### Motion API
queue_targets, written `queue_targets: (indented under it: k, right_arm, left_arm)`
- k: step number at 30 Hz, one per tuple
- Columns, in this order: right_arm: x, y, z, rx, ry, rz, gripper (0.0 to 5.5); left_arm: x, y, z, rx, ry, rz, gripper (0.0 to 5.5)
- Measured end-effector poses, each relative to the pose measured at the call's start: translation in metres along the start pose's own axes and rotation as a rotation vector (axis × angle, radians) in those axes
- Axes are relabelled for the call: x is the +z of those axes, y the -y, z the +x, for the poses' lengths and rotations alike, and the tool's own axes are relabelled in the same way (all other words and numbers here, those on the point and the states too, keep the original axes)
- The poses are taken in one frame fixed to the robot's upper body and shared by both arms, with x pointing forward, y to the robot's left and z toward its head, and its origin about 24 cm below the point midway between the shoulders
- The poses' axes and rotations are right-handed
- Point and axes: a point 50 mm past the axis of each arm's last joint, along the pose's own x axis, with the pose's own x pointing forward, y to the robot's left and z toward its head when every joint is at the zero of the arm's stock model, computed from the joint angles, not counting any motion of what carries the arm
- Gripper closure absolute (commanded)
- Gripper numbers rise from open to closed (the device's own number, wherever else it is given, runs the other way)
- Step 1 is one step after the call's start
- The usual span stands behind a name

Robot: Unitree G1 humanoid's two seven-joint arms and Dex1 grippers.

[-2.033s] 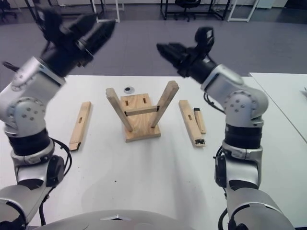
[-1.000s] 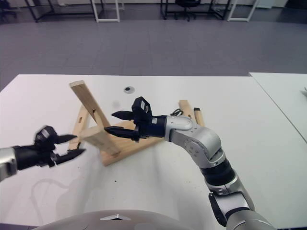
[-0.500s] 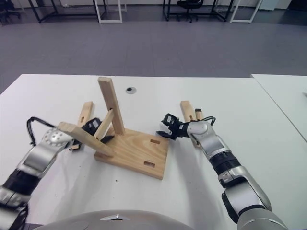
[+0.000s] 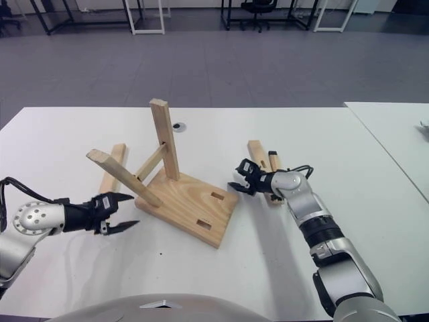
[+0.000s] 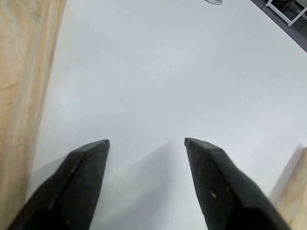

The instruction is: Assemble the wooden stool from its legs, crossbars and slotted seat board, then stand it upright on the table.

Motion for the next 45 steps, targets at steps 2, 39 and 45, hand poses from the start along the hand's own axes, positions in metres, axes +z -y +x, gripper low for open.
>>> queue_targets:
  k: [2,39,45]
  right_arm:
    - [0.001,-0.001,0.000,0.023,-0.014,-0.032,2.55]
    - [-0.063,0.017,-0.050,-0.623,0.011,0.653,3.65]
    - [-0.062,0.014,-0.051,-0.641,0.020,0.689,4.82]
  left_arm:
    - [-0.009,-0.010,0.015,0.055,-0.040,0.009,2.07]
    - [0.038,-0.013,0.049,0.527,0.238,-0.245,2.07]
    - [0.057,-0.030,0.031,0.598,0.337,-0.294,2.07]
